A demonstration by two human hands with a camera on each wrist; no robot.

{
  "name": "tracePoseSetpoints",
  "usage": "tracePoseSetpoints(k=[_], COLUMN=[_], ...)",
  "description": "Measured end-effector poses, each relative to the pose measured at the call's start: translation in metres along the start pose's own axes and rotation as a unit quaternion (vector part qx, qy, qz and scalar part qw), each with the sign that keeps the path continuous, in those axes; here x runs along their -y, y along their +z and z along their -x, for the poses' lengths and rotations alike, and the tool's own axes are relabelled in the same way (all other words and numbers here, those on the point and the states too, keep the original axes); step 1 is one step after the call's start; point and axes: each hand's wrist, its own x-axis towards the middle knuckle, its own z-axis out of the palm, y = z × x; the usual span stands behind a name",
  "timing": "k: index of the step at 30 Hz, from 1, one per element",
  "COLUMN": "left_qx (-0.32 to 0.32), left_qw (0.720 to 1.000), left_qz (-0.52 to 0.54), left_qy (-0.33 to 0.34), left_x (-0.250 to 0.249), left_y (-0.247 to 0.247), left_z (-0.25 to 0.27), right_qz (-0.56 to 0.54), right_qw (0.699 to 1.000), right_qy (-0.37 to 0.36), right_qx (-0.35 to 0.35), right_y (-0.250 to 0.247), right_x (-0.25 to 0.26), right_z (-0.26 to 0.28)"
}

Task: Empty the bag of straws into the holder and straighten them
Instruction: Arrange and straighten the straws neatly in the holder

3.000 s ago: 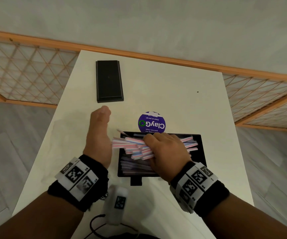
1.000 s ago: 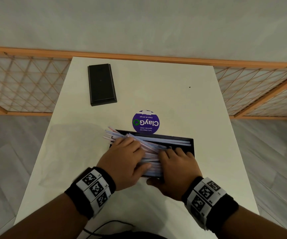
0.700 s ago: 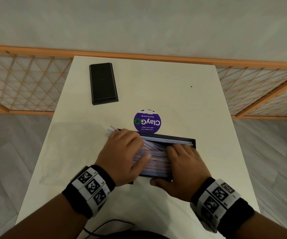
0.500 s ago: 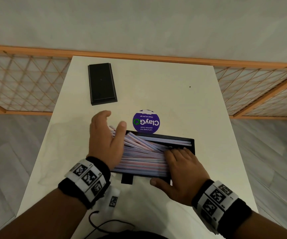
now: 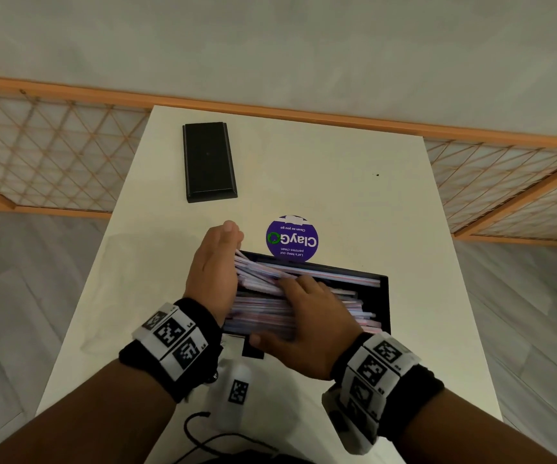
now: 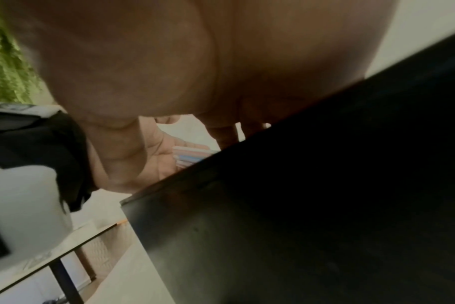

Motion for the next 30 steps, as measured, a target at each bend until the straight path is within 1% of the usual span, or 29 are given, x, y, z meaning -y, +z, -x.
tracePoseSetpoints(k=[2,6,10,15,20,22,25,27,30], left_qx=[0.008,0.014,-0.016,-0.026,-0.074,-0.063,-0.012,0.009,0.008], left_qw=[1.000,0.996,0.995,0.993,0.992,0.994,0.994,0.992,0.992], left_qz=[-0.013,-0.082,-0.091,-0.107,-0.092,-0.086,-0.108,-0.122,-0.118], left_qy=[0.009,0.022,0.027,0.030,0.032,0.026,0.020,0.035,0.041], left_x=[0.002,0.008,0.006,0.006,0.005,0.006,0.003,0.002,0.002], left_y=[0.002,0.003,0.005,0.010,0.006,0.004,0.007,0.010,0.010], left_z=[0.001,0.001,0.003,0.001,-0.001,-0.002,0.006,0.011,0.016], right_qz=[0.019,0.075,0.096,0.104,0.104,0.092,0.091,0.110,0.143], right_qw=[1.000,0.997,0.995,0.994,0.993,0.994,0.994,0.993,0.989], right_qy=[0.008,0.017,0.030,0.021,0.025,0.027,0.032,0.026,0.022], right_qx=[0.007,0.008,0.000,0.030,0.046,0.053,0.059,0.041,0.012], right_y=[0.002,0.009,0.006,0.007,-0.002,-0.003,-0.002,-0.002,-0.001], right_x=[-0.001,0.004,0.005,0.008,0.005,0.003,0.004,0.005,0.003], right_z=[0.000,-0.002,-0.008,-0.015,-0.019,-0.018,-0.017,-0.015,-0.011])
